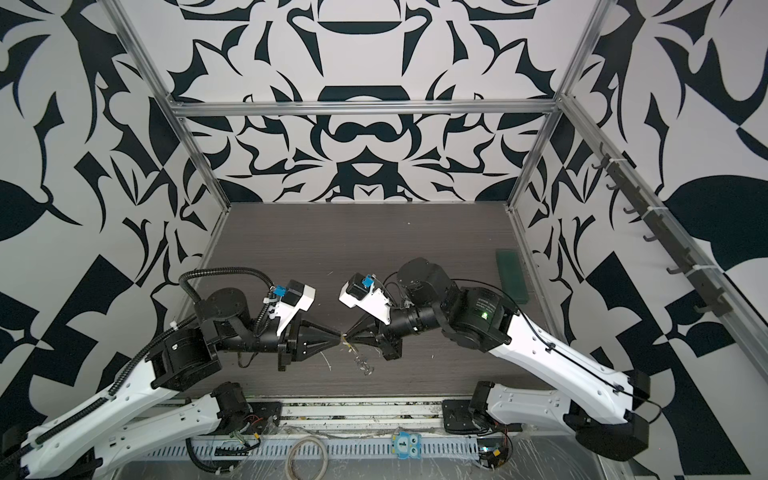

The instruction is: Remove the keys from the keyring

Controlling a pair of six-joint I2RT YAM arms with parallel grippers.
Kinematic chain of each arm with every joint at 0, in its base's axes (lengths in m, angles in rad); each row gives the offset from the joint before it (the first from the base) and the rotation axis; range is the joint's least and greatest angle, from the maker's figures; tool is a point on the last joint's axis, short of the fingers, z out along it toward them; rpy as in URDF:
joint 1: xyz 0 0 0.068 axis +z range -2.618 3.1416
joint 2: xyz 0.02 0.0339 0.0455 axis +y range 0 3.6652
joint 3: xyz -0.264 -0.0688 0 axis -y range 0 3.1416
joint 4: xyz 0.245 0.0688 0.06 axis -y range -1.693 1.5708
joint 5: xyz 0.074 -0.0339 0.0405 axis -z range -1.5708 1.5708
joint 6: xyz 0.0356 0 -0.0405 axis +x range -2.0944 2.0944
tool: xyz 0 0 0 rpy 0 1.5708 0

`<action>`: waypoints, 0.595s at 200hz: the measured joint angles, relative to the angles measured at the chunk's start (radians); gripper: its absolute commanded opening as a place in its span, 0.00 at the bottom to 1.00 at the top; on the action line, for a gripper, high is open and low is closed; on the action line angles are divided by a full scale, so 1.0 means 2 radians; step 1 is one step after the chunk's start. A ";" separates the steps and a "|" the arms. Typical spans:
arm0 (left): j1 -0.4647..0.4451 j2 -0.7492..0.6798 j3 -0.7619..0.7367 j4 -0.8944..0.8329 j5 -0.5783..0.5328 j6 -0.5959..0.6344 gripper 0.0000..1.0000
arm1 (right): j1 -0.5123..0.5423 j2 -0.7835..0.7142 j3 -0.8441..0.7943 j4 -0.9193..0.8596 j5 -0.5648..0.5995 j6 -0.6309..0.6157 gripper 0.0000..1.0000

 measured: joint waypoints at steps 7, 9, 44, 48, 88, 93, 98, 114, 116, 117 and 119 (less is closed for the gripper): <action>0.000 0.001 0.000 0.000 0.002 0.000 0.15 | 0.000 0.000 0.000 0.000 0.000 0.000 0.00; 0.000 0.002 0.000 0.000 0.002 0.000 0.15 | 0.000 0.000 0.000 0.000 0.000 0.000 0.00; 0.001 0.017 0.008 -0.004 0.010 -0.001 0.11 | -0.001 0.006 0.006 -0.005 0.000 0.000 0.00; 0.001 0.018 0.009 -0.004 0.011 -0.001 0.10 | -0.001 0.006 0.006 -0.005 0.000 0.000 0.00; 0.002 0.023 0.013 -0.010 0.012 0.000 0.00 | -0.003 0.007 0.007 -0.007 -0.001 0.000 0.00; 0.002 0.023 0.013 -0.011 0.012 0.000 0.00 | -0.003 0.007 0.008 -0.008 -0.001 0.000 0.00; 0.002 0.023 0.013 -0.011 0.011 0.000 0.00 | -0.003 0.008 0.008 -0.008 -0.001 0.000 0.00; 0.002 0.023 0.013 -0.011 0.008 0.000 0.00 | -0.003 0.009 0.008 -0.008 0.000 0.001 0.00; 0.002 0.023 0.013 -0.011 0.008 0.000 0.00 | -0.003 0.009 0.008 -0.008 0.000 0.001 0.02; 0.002 0.023 0.013 -0.011 0.007 0.000 0.00 | -0.003 0.009 0.008 -0.008 0.001 0.001 0.03; 0.002 0.023 0.013 -0.011 0.007 0.000 0.00 | -0.004 0.009 0.008 -0.008 0.001 0.002 0.05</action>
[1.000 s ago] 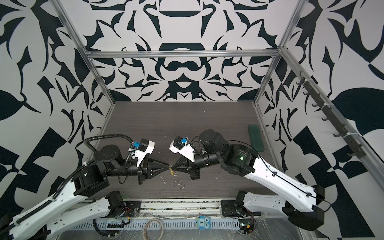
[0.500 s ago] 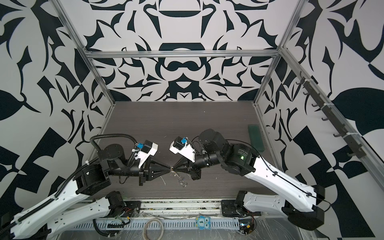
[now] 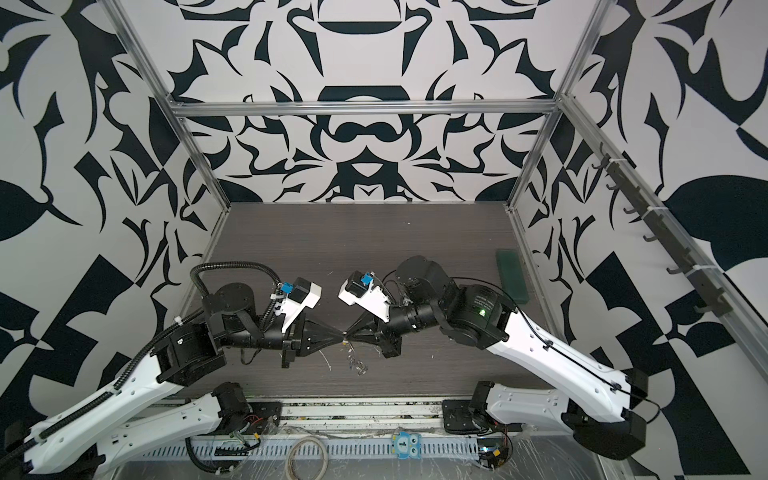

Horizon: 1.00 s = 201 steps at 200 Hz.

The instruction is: Remove the keys from the keyring

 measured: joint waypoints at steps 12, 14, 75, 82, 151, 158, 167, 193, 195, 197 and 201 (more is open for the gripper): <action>0.000 -0.001 0.000 0.000 -0.005 0.000 0.00 | 0.000 0.000 0.000 0.000 0.004 0.001 0.19; 0.000 -0.001 0.000 0.001 -0.006 0.000 0.00 | 0.000 0.000 0.000 0.000 0.005 0.001 0.21; 0.000 -0.051 -0.044 0.054 -0.046 -0.002 0.00 | 0.000 -0.082 -0.059 0.084 0.059 0.014 0.46; 0.000 -0.058 -0.050 0.061 -0.049 -0.002 0.00 | 0.000 -0.097 -0.070 0.095 0.064 0.016 0.47; 0.000 -0.070 -0.075 0.112 -0.035 -0.010 0.00 | 0.000 -0.116 -0.173 0.195 0.055 0.029 0.53; 0.000 -0.069 -0.075 0.114 -0.031 -0.011 0.00 | 0.000 -0.115 -0.181 0.199 0.050 0.030 0.53; 0.000 -0.068 -0.075 0.116 -0.026 -0.012 0.00 | 0.000 -0.115 -0.188 0.206 0.045 0.031 0.53; 0.000 -0.064 -0.075 0.123 -0.012 -0.015 0.00 | 0.000 -0.116 -0.198 0.230 0.039 0.033 0.54; 0.000 -0.063 -0.075 0.124 -0.011 -0.015 0.00 | 0.000 -0.116 -0.198 0.231 0.039 0.033 0.54; 0.000 -0.063 -0.075 0.125 -0.010 -0.015 0.00 | 0.001 -0.116 -0.199 0.233 0.038 0.033 0.54; 0.000 -0.062 -0.075 0.126 -0.008 -0.016 0.00 | 0.001 -0.116 -0.199 0.234 0.038 0.033 0.54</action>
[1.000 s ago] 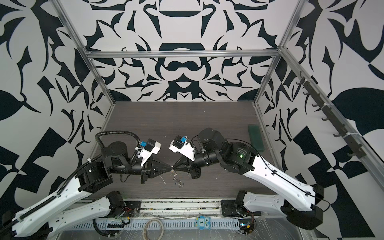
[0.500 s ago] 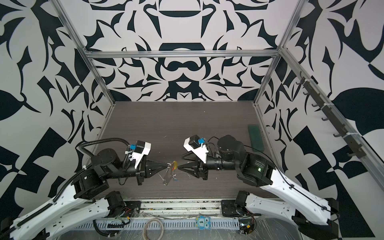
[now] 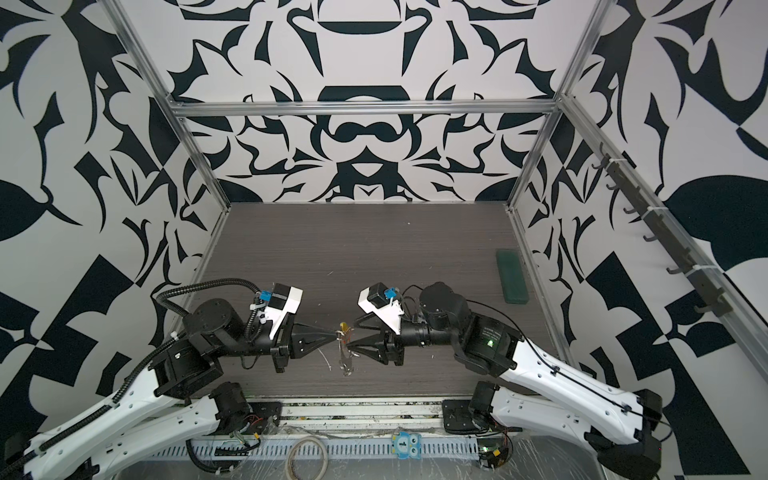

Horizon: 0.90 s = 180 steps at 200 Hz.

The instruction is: Remove the keys from the keyring

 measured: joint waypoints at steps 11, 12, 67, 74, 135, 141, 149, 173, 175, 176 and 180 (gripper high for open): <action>0.000 0.003 0.000 0.002 0.005 -0.001 0.00 | 0.000 0.000 -0.001 0.006 -0.003 0.000 0.54; 0.000 0.003 0.000 0.002 0.006 -0.001 0.00 | 0.000 0.000 -0.001 0.007 -0.004 0.000 0.54; 0.000 0.016 0.000 0.008 0.025 -0.008 0.00 | 0.000 0.005 -0.001 0.021 -0.019 0.000 0.47; 0.000 0.017 0.000 0.009 0.025 -0.009 0.00 | 0.000 0.006 -0.001 0.022 -0.021 0.001 0.45; 0.000 0.004 -0.005 0.010 0.011 -0.011 0.00 | 0.000 0.009 -0.001 0.021 -0.026 0.000 0.32; 0.000 0.003 -0.005 0.010 0.011 -0.011 0.00 | 0.000 0.009 -0.001 0.021 -0.025 0.001 0.30; 0.000 0.001 -0.005 0.011 0.011 -0.011 0.00 | 0.000 0.009 -0.001 0.021 -0.023 0.000 0.28; 0.000 0.001 -0.005 0.010 0.009 -0.011 0.00 | 0.000 0.009 -0.001 0.018 -0.019 0.000 0.21; 0.000 0.001 -0.005 0.010 0.008 -0.011 0.00 | 0.000 0.009 -0.001 0.017 -0.019 0.000 0.21; 0.000 0.001 -0.005 0.010 0.008 -0.011 0.00 | 0.000 0.009 -0.001 0.017 -0.019 -0.001 0.21; 0.000 0.001 -0.005 0.010 0.007 -0.011 0.00 | 0.000 0.009 -0.001 0.017 -0.018 0.000 0.20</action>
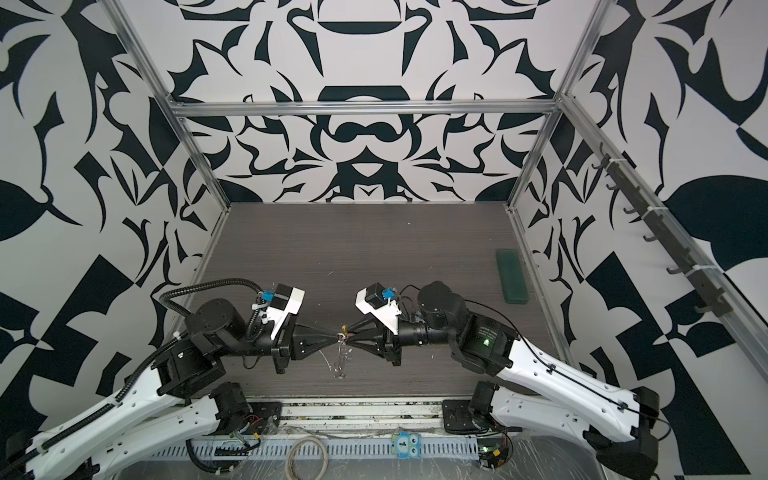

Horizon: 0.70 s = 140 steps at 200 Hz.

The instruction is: Remove the keys from the keyring

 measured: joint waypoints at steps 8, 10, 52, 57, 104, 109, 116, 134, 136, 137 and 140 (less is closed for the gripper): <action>0.000 0.000 0.000 0.000 -0.002 0.000 0.00 | 0.000 0.000 0.000 -0.002 0.001 0.000 0.18; 0.000 0.000 0.000 0.000 -0.003 0.000 0.00 | 0.000 0.000 0.000 -0.002 0.001 -0.001 0.17; 0.000 -0.001 0.000 -0.001 -0.015 0.000 0.00 | 0.000 0.000 0.002 -0.009 0.002 -0.002 0.08; 0.000 -0.001 0.000 -0.001 -0.017 0.000 0.00 | 0.000 0.000 0.002 -0.010 0.003 -0.004 0.04; 0.000 -0.010 0.000 -0.007 -0.043 -0.001 0.00 | 0.000 -0.001 0.004 -0.015 0.009 -0.002 0.00; 0.000 -0.011 0.000 -0.008 -0.047 -0.001 0.00 | 0.000 -0.001 0.004 -0.016 0.010 -0.002 0.00; 0.000 -0.014 0.000 -0.011 -0.054 -0.002 0.00 | 0.000 -0.001 0.005 -0.018 0.011 -0.002 0.00; 0.000 -0.019 0.000 -0.016 -0.071 -0.002 0.00 | 0.000 -0.001 0.007 -0.021 0.016 -0.002 0.00; 0.000 -0.019 0.000 -0.016 -0.073 -0.003 0.00 | 0.000 -0.001 0.008 -0.022 0.017 -0.002 0.00; 0.000 -0.020 0.000 -0.017 -0.074 -0.003 0.00 | 0.000 -0.001 0.008 -0.022 0.017 -0.002 0.00; 0.000 -0.020 0.000 -0.017 -0.076 -0.004 0.00 | 0.000 -0.001 0.008 -0.022 0.018 -0.002 0.00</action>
